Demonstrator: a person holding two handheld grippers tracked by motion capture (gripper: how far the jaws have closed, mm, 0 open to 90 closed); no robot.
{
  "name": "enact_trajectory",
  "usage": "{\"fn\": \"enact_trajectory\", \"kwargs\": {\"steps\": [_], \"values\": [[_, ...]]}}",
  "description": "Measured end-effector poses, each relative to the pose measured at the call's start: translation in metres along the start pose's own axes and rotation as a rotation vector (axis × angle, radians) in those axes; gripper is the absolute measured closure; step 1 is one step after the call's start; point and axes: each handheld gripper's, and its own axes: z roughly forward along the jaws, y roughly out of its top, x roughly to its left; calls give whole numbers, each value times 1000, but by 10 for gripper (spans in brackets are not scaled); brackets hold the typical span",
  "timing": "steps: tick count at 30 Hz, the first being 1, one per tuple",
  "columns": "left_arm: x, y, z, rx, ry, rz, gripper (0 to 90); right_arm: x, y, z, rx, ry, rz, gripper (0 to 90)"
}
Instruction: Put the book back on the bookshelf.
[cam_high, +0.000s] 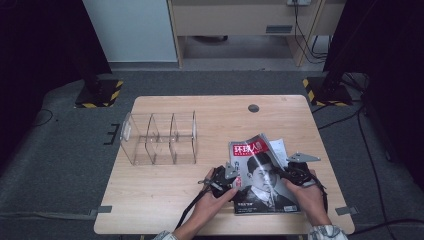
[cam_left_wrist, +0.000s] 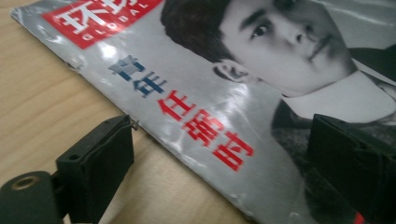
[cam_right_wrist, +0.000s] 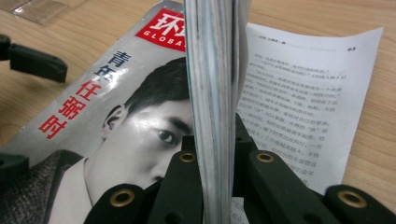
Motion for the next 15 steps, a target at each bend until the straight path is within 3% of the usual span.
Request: {"fn": "enact_trajectory", "kwargs": {"steps": [2,5,8,12,15], "values": [[8,2,-2,-15,12,-39,49,0,1,-2,-12,5,-11,876],[20,4,-7,-42,33,-57,50,2,2,-5,-34,17,-12,877],[27,6,-9,-52,22,-106,56,1,2,-7,-48,25,-6,877],[28,10,-4,-47,15,-125,64,1,2,-13,-81,31,9,878],[26,13,2,-30,22,-114,69,1,1,-16,-104,39,25,878]]}}
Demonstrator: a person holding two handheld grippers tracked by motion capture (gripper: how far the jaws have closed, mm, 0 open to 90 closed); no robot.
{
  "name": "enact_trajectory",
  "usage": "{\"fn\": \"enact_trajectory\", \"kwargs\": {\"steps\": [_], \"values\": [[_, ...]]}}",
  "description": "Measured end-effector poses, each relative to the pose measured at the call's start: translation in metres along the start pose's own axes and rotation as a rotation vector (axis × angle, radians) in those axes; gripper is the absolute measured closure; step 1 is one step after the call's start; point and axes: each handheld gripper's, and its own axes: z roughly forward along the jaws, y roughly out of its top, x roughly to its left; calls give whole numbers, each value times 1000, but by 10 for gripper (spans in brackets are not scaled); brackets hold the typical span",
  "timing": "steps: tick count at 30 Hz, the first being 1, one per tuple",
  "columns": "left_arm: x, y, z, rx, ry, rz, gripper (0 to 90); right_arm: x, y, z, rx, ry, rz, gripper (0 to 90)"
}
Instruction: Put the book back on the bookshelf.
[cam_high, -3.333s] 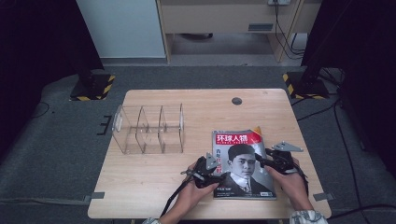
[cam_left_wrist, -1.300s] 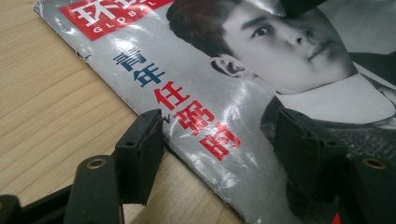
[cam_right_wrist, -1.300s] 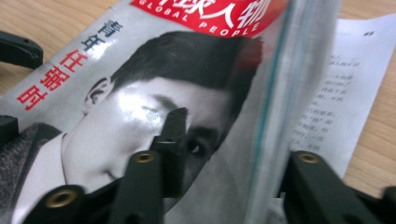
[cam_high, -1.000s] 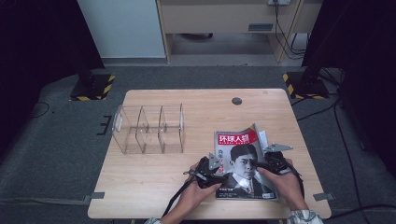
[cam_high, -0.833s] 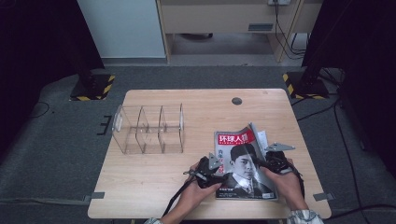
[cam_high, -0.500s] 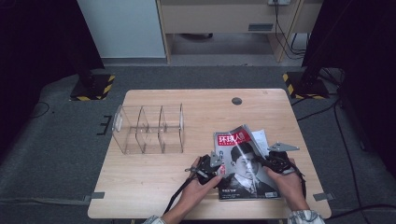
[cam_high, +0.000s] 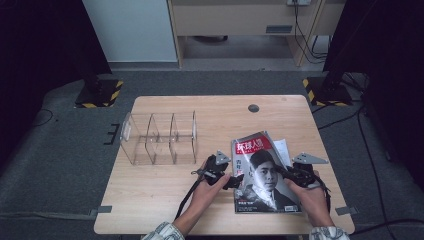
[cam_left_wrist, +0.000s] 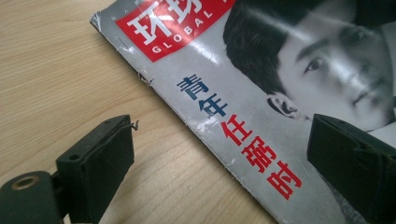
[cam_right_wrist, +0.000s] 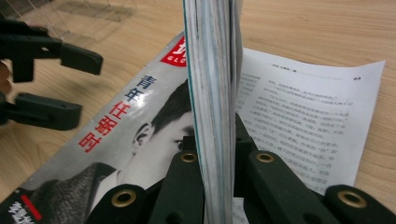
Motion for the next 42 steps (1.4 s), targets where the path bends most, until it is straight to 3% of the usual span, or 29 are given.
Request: {"fn": "enact_trajectory", "kwargs": {"steps": [4,11,19,25,29,38,42], "values": [[-1,3,5,12,9,11,77,-1,0,-4,-33,11,21,878],[-1,10,11,1,1,-6,85,-2,1,-11,-88,37,59,878],[-3,9,25,26,-51,-22,90,-4,0,-13,-121,60,86,878],[-7,12,31,20,-60,0,125,-6,-2,-9,-109,60,102,878],[-5,14,30,18,-42,-30,189,-9,-5,-6,-93,48,105,878],[-2,15,26,32,-37,-39,373,-13,-11,10,24,-8,62,875],[0,15,27,26,-43,-40,419,-15,-12,11,40,-4,61,875]]}}
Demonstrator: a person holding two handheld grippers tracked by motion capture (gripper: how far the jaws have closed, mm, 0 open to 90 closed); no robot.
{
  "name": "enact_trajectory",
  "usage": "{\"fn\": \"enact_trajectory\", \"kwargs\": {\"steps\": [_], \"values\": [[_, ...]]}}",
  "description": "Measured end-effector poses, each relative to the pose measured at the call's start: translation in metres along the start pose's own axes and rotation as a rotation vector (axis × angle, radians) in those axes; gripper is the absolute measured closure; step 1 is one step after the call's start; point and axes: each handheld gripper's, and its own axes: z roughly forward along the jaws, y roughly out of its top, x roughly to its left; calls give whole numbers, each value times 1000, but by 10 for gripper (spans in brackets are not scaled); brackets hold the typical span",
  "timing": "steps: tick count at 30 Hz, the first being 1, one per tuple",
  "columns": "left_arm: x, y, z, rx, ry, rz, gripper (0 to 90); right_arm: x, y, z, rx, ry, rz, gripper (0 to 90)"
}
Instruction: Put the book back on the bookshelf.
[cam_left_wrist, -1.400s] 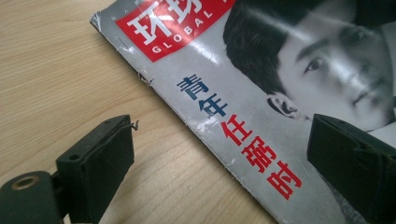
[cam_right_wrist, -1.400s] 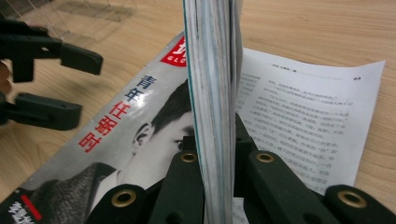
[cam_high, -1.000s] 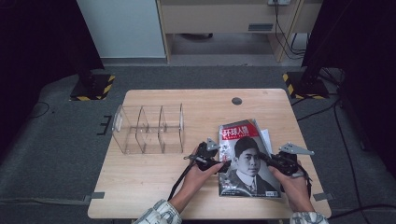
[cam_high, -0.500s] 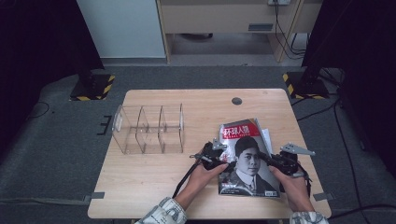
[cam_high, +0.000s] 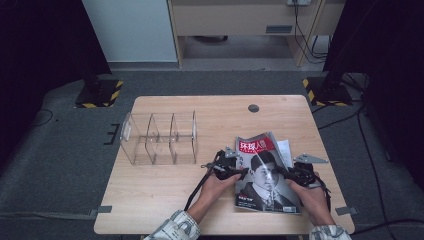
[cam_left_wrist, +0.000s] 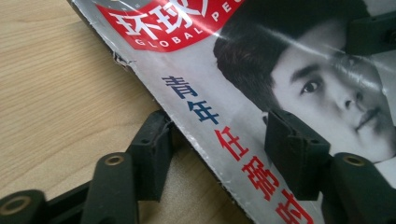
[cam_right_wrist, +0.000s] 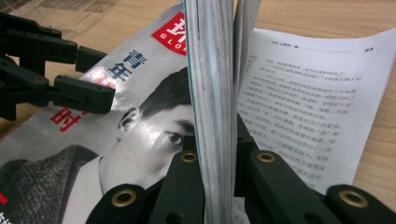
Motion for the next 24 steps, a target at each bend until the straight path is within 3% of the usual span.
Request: {"fn": "enact_trajectory", "kwargs": {"steps": [6,9,11,14,16,18,20,24], "values": [[-1,0,1,9,-16,21,381,3,-1,3,34,39,-24,876],[-3,-1,-1,14,8,63,440,5,-1,5,48,52,-32,874],[-3,-1,-2,20,12,58,474,6,-1,6,54,38,-54,845],[-2,-2,-2,15,16,50,557,10,0,7,80,-7,-98,723],[-3,-2,-3,18,19,60,571,12,0,9,107,-64,-130,589],[-4,-2,-3,16,19,59,588,12,0,9,109,-92,-136,460],[-4,-3,-4,14,17,66,596,8,0,8,103,-142,-99,311],[-5,-2,-6,12,14,71,608,-5,0,2,78,-215,-28,282]]}}
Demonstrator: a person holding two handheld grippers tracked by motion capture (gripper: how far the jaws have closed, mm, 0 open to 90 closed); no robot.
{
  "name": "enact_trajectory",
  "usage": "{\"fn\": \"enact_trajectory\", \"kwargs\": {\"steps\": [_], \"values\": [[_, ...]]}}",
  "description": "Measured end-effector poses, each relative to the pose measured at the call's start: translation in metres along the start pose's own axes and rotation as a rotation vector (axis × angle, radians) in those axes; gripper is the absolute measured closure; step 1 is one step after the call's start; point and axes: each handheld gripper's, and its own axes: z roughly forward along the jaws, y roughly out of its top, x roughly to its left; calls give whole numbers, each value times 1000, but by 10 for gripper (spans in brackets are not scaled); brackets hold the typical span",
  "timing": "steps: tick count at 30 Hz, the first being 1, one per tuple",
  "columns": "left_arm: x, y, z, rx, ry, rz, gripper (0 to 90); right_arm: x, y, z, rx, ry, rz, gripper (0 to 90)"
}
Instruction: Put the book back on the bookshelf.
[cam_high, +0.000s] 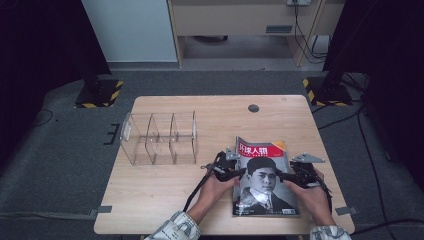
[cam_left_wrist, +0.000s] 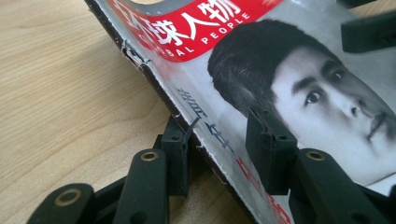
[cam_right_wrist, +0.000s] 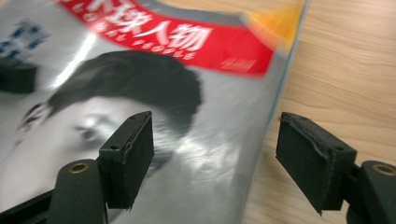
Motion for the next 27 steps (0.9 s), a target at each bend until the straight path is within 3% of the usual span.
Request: {"fn": "enact_trajectory", "kwargs": {"steps": [5,12,20,23,27], "values": [[1,5,-2,-13,-5,-8,569,1,-2,6,37,11,-8,334],[9,21,1,-21,-39,-64,434,2,-3,7,21,3,-15,381],[19,38,9,-1,-60,-35,361,4,-3,9,10,16,-22,407],[23,43,11,12,-45,-24,309,3,-3,9,3,28,-36,424],[27,49,15,5,-45,-43,325,5,-3,10,4,36,-42,433]]}}
